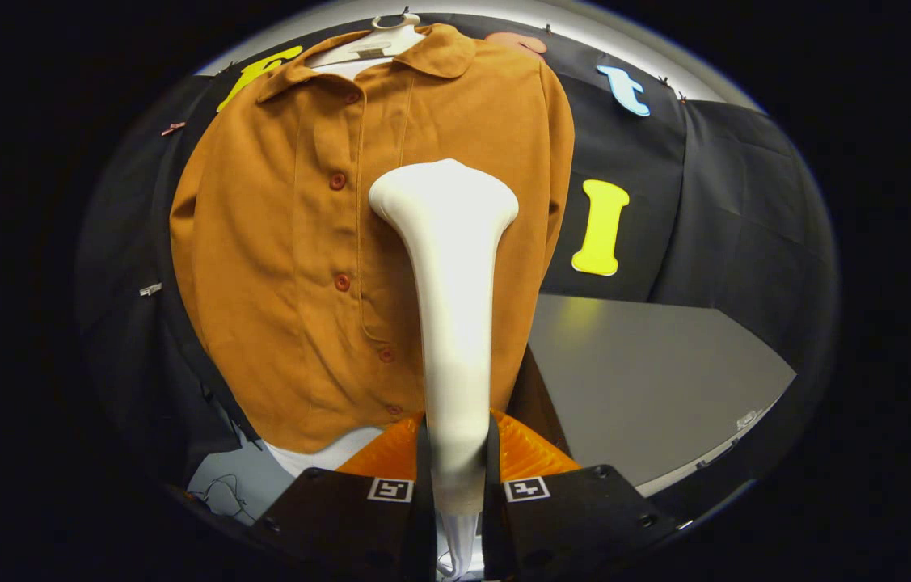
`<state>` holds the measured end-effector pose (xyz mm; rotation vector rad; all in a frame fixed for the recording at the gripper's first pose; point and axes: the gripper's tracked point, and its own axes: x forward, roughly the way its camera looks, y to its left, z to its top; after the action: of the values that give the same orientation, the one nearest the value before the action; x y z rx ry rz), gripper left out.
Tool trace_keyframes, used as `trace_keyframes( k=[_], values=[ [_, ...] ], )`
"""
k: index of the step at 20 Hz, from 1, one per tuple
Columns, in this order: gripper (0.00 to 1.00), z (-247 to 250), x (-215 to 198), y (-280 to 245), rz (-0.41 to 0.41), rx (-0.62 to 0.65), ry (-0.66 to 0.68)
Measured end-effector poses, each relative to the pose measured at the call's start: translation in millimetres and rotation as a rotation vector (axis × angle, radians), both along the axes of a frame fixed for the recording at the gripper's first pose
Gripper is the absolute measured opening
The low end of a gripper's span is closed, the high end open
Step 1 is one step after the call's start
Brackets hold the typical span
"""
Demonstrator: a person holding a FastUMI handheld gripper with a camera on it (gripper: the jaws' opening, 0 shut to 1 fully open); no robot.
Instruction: Iron the clothes twice with a garment steamer, once on the left side and once on the right side.
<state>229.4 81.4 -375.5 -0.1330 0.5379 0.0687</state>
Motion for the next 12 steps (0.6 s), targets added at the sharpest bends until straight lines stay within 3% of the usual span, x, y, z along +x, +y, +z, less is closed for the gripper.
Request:
trace_keyframes(
  k=[12],
  values=[
    [0.26, -40.0, -50.9, 0.7, -0.010, 0.030, 0.155]
  ],
)
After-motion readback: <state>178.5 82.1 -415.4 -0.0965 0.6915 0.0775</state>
